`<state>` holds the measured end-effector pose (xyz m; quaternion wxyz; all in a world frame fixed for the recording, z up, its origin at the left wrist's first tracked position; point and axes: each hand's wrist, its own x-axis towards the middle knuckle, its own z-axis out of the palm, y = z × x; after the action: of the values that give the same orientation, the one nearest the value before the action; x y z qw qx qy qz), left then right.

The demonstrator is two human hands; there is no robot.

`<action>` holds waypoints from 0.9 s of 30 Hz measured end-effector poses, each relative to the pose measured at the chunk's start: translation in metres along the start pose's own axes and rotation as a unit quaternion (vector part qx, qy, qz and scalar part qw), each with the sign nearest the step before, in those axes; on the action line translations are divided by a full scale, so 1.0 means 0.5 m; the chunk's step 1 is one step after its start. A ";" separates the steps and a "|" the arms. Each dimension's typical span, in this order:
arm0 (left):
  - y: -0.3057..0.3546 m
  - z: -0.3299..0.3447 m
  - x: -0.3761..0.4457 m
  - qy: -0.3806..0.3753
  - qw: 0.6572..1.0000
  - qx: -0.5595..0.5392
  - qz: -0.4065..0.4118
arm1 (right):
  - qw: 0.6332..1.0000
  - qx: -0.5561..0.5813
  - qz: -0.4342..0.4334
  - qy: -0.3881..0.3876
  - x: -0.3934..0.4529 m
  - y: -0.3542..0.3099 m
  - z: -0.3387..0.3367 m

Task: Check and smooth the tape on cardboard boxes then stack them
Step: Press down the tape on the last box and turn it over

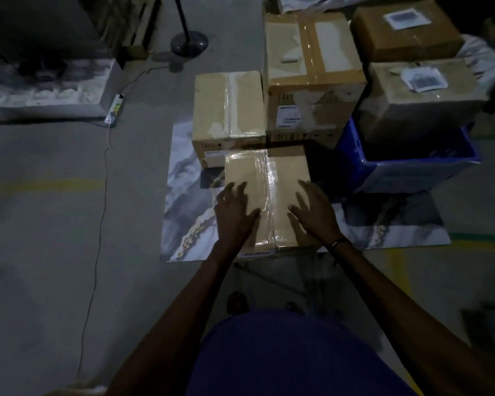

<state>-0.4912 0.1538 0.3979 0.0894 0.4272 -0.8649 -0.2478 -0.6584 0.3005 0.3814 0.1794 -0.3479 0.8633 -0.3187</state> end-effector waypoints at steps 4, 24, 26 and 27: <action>0.036 0.003 0.043 -0.093 0.987 0.066 0.111 | 0.977 -0.188 -0.102 -0.022 0.017 -0.039 0.025; -0.003 -0.005 -0.034 -0.189 0.970 0.085 0.125 | 0.972 -0.188 -0.056 -0.130 -0.071 -0.036 0.022; -0.006 -0.003 -0.038 -0.180 0.972 0.078 0.126 | 0.972 -0.186 -0.057 -0.132 -0.069 -0.039 0.020; -0.007 -0.002 -0.040 -0.178 0.973 0.075 0.125 | 0.973 -0.181 -0.054 -0.135 -0.069 -0.040 0.018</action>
<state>-0.4758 0.1673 0.3982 -0.0678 0.2701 -0.9296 -0.2414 -0.6200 0.3100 0.3913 0.2106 -0.4601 0.8546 -0.1169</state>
